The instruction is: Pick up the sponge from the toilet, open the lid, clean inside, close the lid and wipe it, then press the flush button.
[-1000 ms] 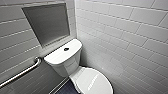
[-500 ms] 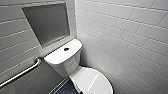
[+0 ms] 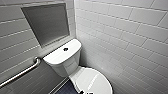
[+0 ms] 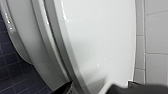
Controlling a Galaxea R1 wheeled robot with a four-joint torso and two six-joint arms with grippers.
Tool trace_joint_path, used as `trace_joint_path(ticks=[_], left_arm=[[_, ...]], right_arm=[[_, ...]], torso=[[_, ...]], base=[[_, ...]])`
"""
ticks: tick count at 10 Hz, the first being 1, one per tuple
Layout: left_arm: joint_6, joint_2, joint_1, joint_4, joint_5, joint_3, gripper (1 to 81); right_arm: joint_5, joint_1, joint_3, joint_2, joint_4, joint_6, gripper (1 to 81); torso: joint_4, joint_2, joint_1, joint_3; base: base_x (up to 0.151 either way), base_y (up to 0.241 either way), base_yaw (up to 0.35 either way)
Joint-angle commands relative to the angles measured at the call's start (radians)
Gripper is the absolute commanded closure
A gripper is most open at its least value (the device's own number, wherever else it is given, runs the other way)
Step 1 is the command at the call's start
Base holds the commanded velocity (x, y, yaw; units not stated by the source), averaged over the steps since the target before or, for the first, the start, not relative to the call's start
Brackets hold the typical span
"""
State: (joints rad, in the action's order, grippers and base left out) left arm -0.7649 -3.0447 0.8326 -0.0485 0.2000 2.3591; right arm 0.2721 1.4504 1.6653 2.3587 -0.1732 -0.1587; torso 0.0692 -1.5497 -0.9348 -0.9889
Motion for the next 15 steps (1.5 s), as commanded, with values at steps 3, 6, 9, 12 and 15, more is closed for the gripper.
trace_joint_path(ticks=[3,6,9,12,15], left_arm=[[-0.005,-0.037,-0.111,-0.004,-0.028,0.019,1.0],[-0.033,-0.063,-0.091,0.006,-0.028,0.094,1.0],[-0.09,-0.114,-0.082,0.013,-0.025,0.199,1.0],[-0.09,-0.137,-0.079,-0.021,-0.025,0.223,1.0],[-0.09,-0.126,-0.075,-0.067,-0.014,0.192,1.0]], right_arm=[[-0.065,-0.014,-0.018,-0.028,0.024,-0.002,81.1],[-0.065,-0.009,-0.016,-0.023,0.021,-0.005,81.1],[-0.054,-0.015,-0.015,-0.01,0.018,-0.005,81.1],[-0.031,-0.011,-0.012,0.0,0.018,-0.005,81.1],[-0.021,-0.008,-0.01,0.001,0.018,-0.005,81.1]], torso=[[0.027,0.0,0.0,0.0],[0.029,0.0,0.0,0.0],[0.029,0.0,0.001,0.0],[0.028,-0.001,0.004,0.001],[0.029,-0.001,0.005,0.002]], base=[[0.0,0.0,0.0],[0.0,0.0,0.0],[0.0,0.0,0.0],[0.0,0.0,0.0],[0.0,0.0,0.0]])
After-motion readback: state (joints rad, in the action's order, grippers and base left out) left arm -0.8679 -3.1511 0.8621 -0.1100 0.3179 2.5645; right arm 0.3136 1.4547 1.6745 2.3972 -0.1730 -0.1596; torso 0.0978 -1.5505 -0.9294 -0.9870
